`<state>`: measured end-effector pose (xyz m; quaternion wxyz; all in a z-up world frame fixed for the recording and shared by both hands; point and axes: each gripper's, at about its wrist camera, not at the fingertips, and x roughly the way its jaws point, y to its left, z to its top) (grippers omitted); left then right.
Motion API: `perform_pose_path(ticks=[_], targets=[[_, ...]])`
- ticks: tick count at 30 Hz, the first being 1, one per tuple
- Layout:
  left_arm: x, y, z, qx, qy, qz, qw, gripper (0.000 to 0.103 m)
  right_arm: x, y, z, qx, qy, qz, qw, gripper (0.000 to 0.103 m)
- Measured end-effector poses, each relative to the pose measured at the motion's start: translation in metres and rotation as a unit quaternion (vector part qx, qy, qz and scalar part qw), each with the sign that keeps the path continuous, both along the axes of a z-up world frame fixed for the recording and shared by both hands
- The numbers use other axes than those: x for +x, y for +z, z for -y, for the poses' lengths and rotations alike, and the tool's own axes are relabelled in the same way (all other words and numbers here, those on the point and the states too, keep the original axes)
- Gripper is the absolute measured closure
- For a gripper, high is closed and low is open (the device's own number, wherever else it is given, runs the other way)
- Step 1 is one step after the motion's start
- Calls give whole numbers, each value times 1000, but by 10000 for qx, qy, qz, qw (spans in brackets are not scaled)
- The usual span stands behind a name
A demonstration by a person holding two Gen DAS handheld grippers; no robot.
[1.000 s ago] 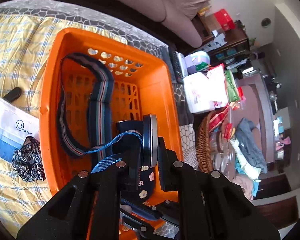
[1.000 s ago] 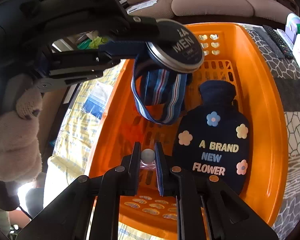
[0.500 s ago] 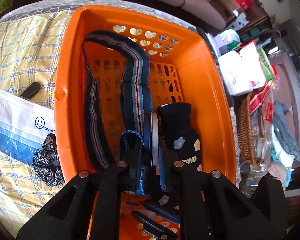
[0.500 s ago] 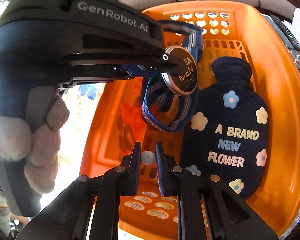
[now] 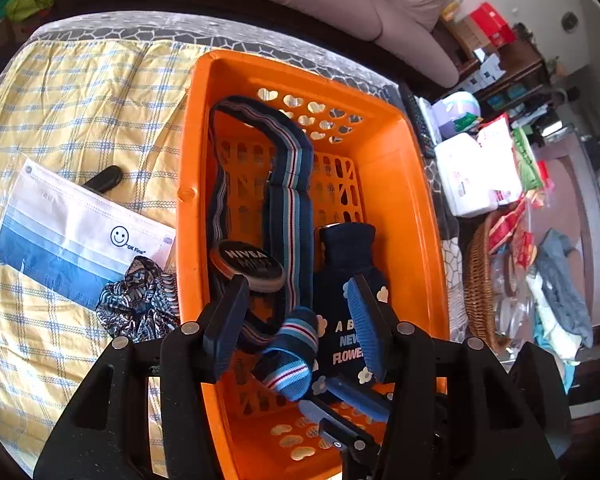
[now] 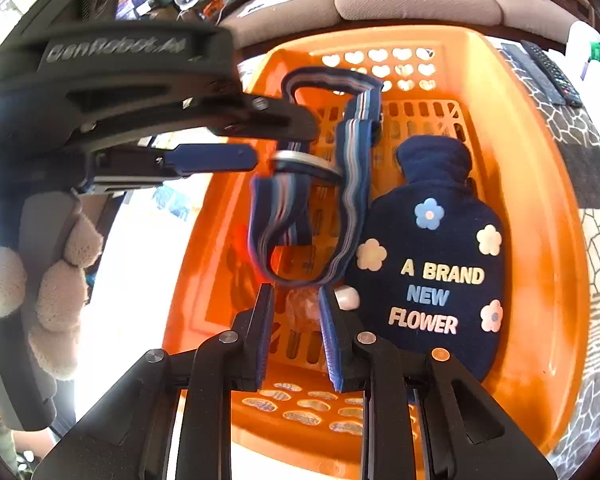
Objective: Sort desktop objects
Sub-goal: 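Open both grippers and withdraw them from the basket toward the mask packet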
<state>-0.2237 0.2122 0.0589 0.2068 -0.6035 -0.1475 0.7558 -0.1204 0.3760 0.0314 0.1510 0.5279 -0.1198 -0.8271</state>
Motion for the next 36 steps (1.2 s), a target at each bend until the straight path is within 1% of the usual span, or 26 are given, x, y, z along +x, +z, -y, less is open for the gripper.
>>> perform_pose_path(ticks=[4, 7, 10, 12, 13, 14, 15, 20, 23, 26, 31, 32, 33, 34, 36], targets=[[9, 13, 9, 49, 7, -44, 10000, 54, 3, 10, -8, 32, -71, -66, 9999, 73], [16, 24, 18, 81, 19, -117, 9999, 54, 5, 18, -9, 75, -131, -125, 9998, 73], [29, 37, 29, 73, -3, -253, 9997, 48, 9, 27, 7, 146, -212, -183, 9995, 73], [39, 46, 35, -23, -34, -381, 9993, 47, 12, 34, 6, 219, -260, -241, 9991, 69], [44, 50, 39, -73, -52, -440, 9990, 46, 13, 37, 6, 259, -286, -277, 9989, 65], [50, 53, 43, -118, -62, -489, 9987, 43, 15, 40, 6, 303, -316, -322, 9985, 61], [55, 56, 46, -150, -64, -527, 9985, 40, 17, 43, 7, 338, -345, -360, 9982, 59], [79, 72, 66, -200, -65, -672, 9975, 39, 37, 64, 14, 525, -408, -501, 9965, 49], [92, 80, 76, -204, -83, -760, 9969, 39, 48, 76, 22, 706, -390, -610, 9949, 48], [105, 88, 85, -277, -148, -843, 9959, 39, 56, 87, 29, 741, -380, -726, 9939, 47], [121, 96, 103, -260, -145, -916, 9953, 38, 66, 101, 49, 931, -223, -821, 9920, 46], [123, 97, 107, -270, -138, -936, 9951, 32, 68, 103, 53, 930, -202, -836, 9919, 46], [125, 98, 111, -277, -133, -962, 9949, 23, 70, 104, 57, 934, -183, -851, 9918, 45], [126, 98, 116, -274, -134, -980, 9947, 19, 71, 105, 61, 940, -158, -865, 9917, 43], [130, 98, 126, -280, -124, -1008, 9944, 7, 72, 106, 70, 949, -103, -884, 9915, 35]])
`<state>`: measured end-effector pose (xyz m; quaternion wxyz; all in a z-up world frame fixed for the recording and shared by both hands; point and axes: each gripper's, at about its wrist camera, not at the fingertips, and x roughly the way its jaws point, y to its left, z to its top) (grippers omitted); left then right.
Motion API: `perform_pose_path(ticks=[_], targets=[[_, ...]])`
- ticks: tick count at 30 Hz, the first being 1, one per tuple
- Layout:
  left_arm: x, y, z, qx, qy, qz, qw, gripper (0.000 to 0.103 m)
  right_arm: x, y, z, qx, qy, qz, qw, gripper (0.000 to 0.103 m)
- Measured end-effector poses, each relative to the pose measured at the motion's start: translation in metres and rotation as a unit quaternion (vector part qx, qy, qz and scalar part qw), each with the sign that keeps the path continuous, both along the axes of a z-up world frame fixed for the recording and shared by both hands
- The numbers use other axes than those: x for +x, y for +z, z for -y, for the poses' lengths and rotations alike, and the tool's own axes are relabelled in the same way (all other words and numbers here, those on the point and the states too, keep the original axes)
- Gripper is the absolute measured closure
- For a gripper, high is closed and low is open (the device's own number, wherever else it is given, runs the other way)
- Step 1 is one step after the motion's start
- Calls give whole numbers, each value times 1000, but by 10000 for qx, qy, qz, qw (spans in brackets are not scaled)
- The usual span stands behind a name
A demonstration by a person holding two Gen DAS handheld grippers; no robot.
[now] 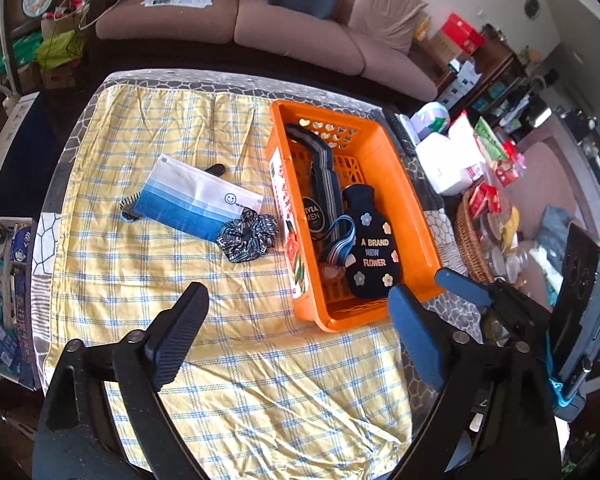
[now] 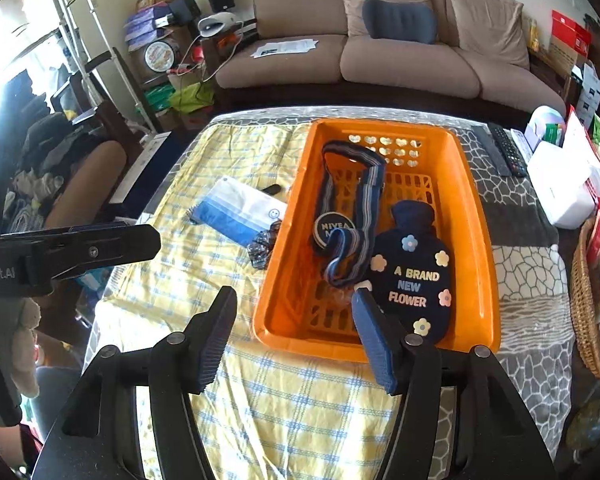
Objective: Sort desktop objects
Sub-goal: 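Open both grippers and withdraw them from the basket toward the mask packet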
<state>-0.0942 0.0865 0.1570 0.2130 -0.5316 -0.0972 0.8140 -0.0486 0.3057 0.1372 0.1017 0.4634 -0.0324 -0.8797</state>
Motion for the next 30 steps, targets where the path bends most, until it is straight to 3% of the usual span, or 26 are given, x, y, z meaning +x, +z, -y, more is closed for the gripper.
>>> perform_pose_path(ticks=[2, 6, 13, 26, 30], targets=[[2, -1, 11, -19, 7, -22, 10000, 2, 0, 0, 9, -42, 103, -30, 9999, 17], [3, -3, 37, -83, 48, -41, 9999, 0, -4, -1, 23, -316, 175, -18, 9993, 2], [-2, -20, 91, -261, 303, -42, 9992, 0, -23, -9, 48, -515, 141, 50, 9986, 0], [-32, -107, 154, -170, 528, 373, 9978, 0, -78, -41, 102, -426, 487, 330, 9974, 1], [-47, -127, 163, -75, 593, 426, 9973, 0, -97, -48, 111, -391, 539, 347, 9972, 8]])
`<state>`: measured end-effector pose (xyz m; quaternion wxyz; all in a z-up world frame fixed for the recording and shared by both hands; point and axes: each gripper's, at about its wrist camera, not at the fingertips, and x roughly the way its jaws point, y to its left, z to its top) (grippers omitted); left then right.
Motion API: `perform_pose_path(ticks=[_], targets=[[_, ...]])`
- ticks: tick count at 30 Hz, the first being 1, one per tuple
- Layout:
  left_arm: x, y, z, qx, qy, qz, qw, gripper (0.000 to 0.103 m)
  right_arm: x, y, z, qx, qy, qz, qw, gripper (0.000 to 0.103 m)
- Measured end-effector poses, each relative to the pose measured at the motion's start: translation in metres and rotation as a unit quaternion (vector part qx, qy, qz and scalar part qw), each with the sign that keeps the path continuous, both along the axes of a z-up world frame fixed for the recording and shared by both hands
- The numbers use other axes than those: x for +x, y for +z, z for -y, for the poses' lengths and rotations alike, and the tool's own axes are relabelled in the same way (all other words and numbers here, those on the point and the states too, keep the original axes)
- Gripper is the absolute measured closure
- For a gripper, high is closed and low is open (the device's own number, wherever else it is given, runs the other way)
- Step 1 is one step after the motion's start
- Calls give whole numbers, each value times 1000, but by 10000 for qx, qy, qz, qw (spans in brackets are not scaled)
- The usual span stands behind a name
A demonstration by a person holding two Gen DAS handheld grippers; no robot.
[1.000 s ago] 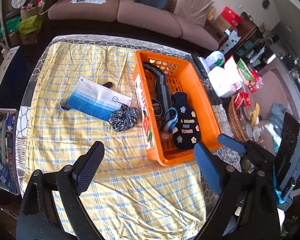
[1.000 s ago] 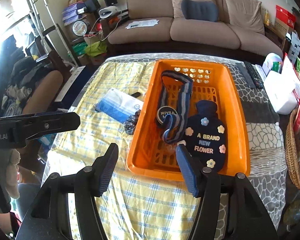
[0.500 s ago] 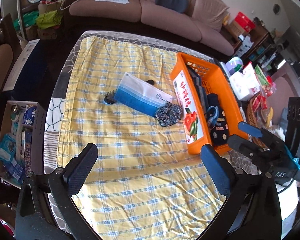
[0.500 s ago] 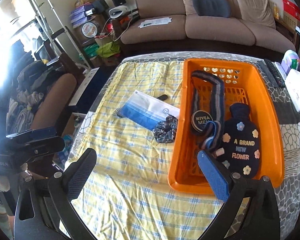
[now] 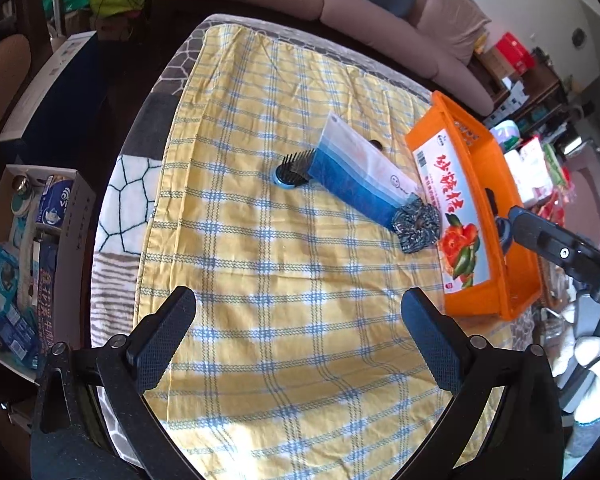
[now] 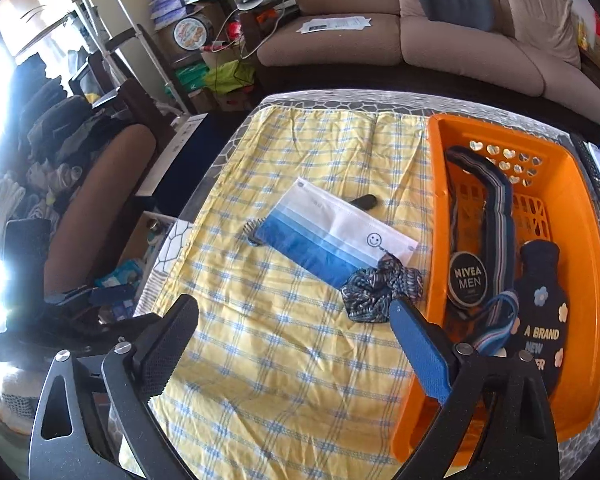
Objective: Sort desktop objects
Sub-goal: 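Open both grippers and withdraw them from the basket toward the mask packet, then grasp the black patterned scrunchie with the left gripper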
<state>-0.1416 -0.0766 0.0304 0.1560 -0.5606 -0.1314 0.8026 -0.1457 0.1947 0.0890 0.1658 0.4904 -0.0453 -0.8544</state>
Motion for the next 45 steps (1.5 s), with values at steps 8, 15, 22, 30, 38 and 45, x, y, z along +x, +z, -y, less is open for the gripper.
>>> perform_pose_path(ticks=[8, 15, 22, 30, 38, 45], targets=[[-21, -30, -1, 231, -159, -106, 9996, 6, -43, -29, 24, -87, 226, 269, 9993, 23], [-25, -46, -17, 243, -435, -206, 9985, 14, -64, -62, 43, 307, 572, 609, 9960, 24], [-33, -53, -7, 610, -384, -142, 9973, 14, -71, -87, 47, 1892, 1222, 1008, 9691, 40], [-29, -50, -25, 802, -795, -125, 9935, 15, -84, -115, 49, 2440, 1358, 1454, 9491, 53], [-34, -45, -78, 534, -1351, -60, 9894, 15, -89, -66, 31, 1755, 875, 959, 9759, 53], [-54, -43, -156, -400, -1817, -302, 9821, 12, -86, -10, -8, 860, 381, 558, 9940, 40]])
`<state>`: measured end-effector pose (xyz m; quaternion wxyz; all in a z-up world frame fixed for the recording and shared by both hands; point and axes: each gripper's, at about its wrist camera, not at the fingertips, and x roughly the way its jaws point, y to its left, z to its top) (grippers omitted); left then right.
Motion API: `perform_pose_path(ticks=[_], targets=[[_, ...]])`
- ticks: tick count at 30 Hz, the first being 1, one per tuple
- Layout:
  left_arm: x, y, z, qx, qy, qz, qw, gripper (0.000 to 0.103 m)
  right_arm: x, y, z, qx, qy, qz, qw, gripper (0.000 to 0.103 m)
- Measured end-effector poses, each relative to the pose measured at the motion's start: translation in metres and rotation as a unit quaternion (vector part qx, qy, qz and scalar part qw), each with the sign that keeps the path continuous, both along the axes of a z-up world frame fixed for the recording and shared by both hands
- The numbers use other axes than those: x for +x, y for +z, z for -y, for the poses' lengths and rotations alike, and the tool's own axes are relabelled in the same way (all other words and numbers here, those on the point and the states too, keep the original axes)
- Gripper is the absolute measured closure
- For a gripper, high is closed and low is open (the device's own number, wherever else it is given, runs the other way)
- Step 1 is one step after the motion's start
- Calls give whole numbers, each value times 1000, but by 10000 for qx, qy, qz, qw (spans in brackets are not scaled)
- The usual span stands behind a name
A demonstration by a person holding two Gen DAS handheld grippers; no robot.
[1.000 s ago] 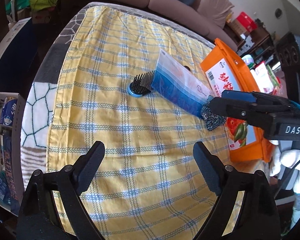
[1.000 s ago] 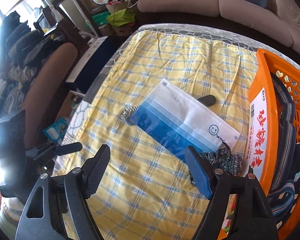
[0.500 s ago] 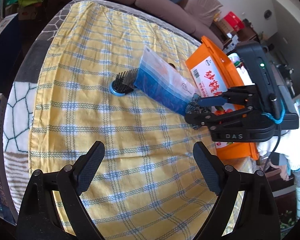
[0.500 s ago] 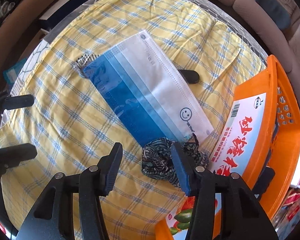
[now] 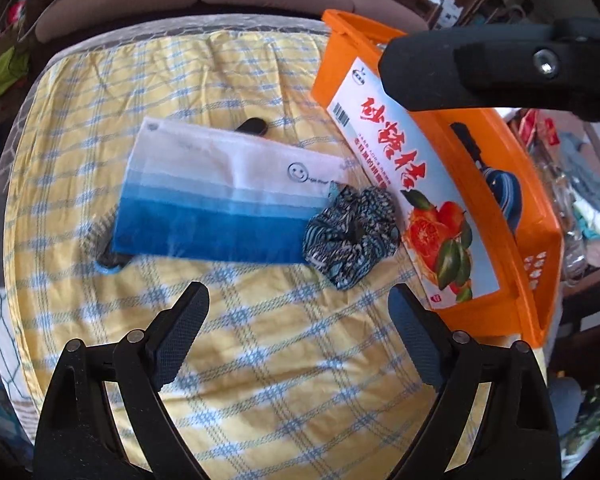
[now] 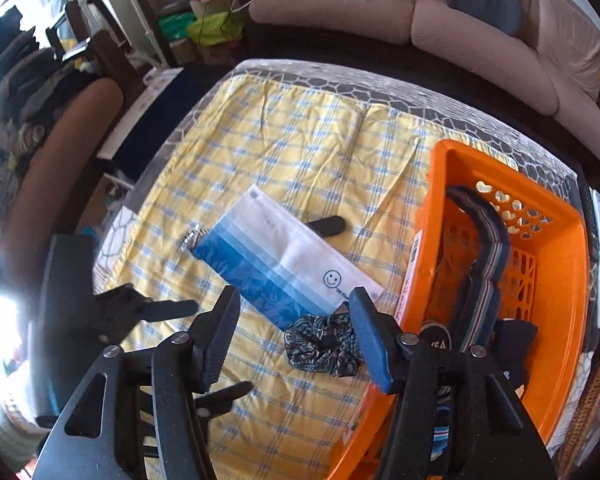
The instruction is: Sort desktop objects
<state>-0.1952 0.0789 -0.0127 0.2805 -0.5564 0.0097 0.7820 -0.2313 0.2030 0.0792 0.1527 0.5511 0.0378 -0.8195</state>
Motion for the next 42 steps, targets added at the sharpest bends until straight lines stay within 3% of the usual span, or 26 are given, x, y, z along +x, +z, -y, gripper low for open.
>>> perform_pose_path(ticks=[3, 7, 11, 14, 16, 18, 24, 30, 36, 42], targets=[[-8, -4, -22, -112, -68, -90, 9999, 12, 6, 12, -16, -363, -121, -122, 9992, 39], [-17, -16, -37, -289, 3, -115, 9995, 14, 11, 17, -38, -430, -254, -261, 9984, 40], [-25, -28, -45, -372, 93, -78, 9992, 33, 14, 19, -62, -564, -384, -316, 9972, 40], [-27, -32, -52, -518, 90, -136, 9985, 37, 16, 20, -75, -694, -442, -335, 9960, 40], [-28, -32, -53, -545, 134, -165, 9983, 52, 18, 19, -80, -746, -468, -347, 9955, 40], [-30, -31, -51, -478, 203, -70, 9986, 96, 20, 17, -85, -797, -489, -339, 9950, 40], [-21, -12, -24, -32, 452, 54, 9990, 96, 24, 13, -87, -865, -522, -300, 9944, 40], [-6, 10, 33, 350, 837, 10, 9959, 96, 29, 19, -64, -915, -365, -341, 9946, 40], [17, 25, 118, 732, 1467, -32, 9865, 95, 33, 17, -17, -1025, -80, -281, 9943, 39], [28, 12, 178, 1023, 1980, 87, 9748, 95, 27, -14, 36, -1203, 62, -17, 9927, 38]])
